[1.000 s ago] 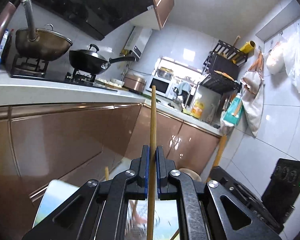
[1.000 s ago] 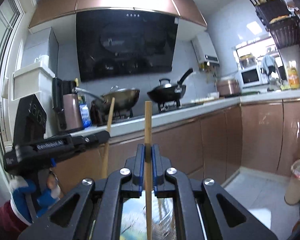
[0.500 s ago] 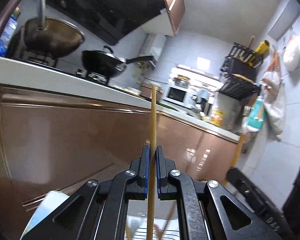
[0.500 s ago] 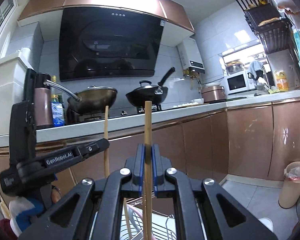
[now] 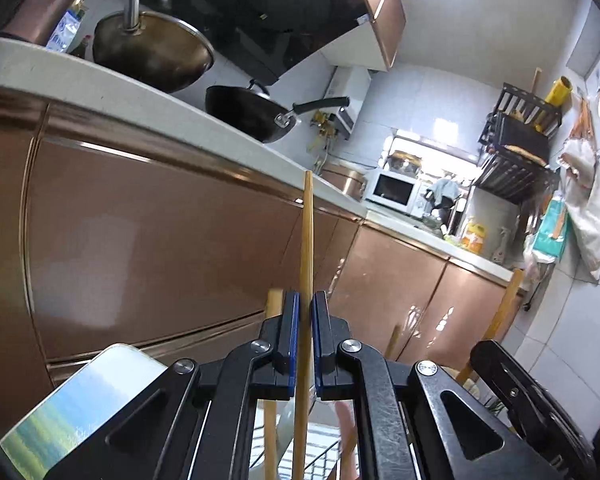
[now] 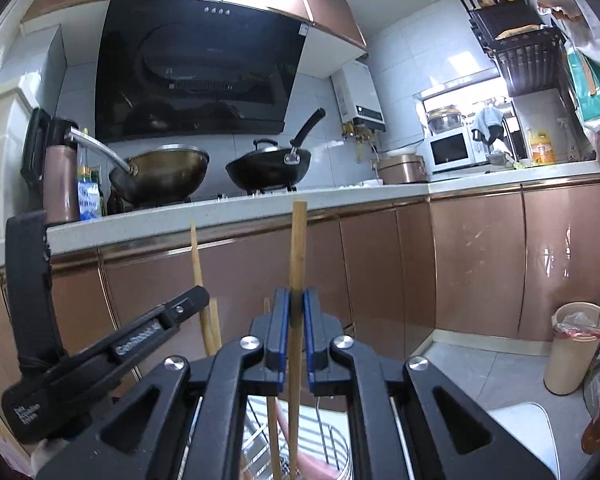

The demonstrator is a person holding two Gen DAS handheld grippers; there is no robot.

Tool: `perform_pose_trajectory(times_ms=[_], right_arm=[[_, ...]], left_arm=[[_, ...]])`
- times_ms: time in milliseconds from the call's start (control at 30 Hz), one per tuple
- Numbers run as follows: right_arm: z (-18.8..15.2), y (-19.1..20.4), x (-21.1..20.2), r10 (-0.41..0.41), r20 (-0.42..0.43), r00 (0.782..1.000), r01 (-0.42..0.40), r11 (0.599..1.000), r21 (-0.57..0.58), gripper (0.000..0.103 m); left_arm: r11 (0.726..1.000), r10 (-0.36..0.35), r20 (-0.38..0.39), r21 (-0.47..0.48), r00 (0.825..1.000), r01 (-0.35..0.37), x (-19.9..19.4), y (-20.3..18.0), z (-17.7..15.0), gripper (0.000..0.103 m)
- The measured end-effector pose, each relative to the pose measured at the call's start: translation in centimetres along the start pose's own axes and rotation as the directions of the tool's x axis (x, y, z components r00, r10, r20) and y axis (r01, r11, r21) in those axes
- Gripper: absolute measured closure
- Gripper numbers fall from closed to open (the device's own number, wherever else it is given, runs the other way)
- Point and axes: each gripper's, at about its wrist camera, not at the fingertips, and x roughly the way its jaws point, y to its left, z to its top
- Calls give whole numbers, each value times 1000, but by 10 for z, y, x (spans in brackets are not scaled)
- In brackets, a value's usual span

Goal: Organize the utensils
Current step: 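Lower both chopsticks into the wire holder and open both tools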

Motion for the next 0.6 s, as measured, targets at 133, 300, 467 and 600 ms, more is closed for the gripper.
perform_pose_trajectory(times_ms=[133,300,467,600], right_arm=[[-11,1,0,-6,-39,999,6,1000,-14,96],[-24,4,2,-2,-107,994,-2,1000,-29,96],[-30,3,0,-3,-154,988,-1,1000,-26,96],[-29,1,-5,2,-171,985,-4,1000,-14,95]], left_arm=[[1000,26,-35,-4,999,-26,4,7,-13,97],[999,41,-55,27,998,-39,2,7,-25,97],[998,60,-83,38,995,-57,0,9,-26,76],[997,64,-107,36,992,-61,-5,12,-21,59]])
